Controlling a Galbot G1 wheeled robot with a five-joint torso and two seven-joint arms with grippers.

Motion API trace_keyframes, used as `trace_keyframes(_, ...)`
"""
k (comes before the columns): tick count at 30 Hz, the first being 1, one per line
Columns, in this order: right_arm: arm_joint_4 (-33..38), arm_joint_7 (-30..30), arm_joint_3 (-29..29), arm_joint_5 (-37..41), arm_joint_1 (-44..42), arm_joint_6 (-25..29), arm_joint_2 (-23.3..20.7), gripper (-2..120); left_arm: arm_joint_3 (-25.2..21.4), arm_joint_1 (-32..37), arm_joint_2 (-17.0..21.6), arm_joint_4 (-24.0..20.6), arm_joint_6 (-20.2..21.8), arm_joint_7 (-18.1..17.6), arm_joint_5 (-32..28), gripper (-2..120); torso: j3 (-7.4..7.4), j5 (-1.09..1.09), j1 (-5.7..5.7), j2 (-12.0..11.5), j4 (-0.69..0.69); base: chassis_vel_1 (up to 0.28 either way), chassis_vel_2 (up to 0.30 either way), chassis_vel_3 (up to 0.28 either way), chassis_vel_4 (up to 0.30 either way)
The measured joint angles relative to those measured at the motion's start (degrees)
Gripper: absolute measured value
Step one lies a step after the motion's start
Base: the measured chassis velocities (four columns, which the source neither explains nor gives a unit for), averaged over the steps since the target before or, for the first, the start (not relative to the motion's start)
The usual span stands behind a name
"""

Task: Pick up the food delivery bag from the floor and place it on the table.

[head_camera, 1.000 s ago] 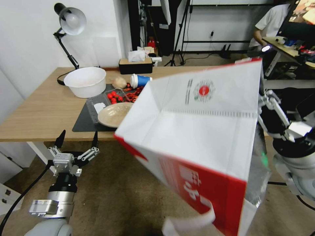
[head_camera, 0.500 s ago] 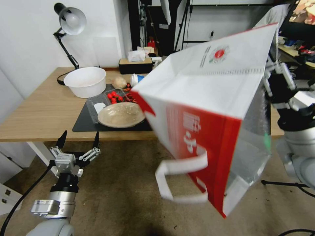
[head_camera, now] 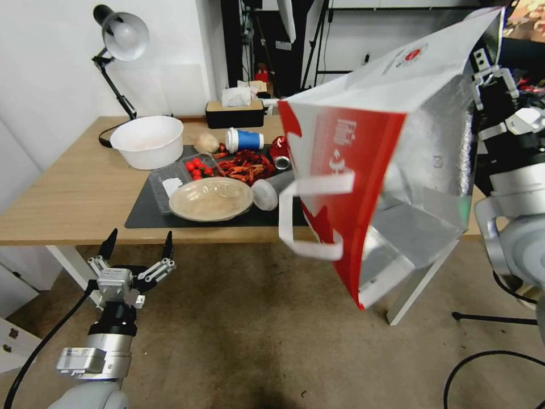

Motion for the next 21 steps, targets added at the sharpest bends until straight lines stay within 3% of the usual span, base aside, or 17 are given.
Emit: trace_keyframes(21,-5.2,12.6,-2.0,0.6,7.0,-1.9,2.1,0,-0.1,0.1,-1.3,0.5,-0.4,0.0,0.1,100,-0.01,0.0,-0.01,0.0,0.0,0.0,0.0,0.0,0.0)
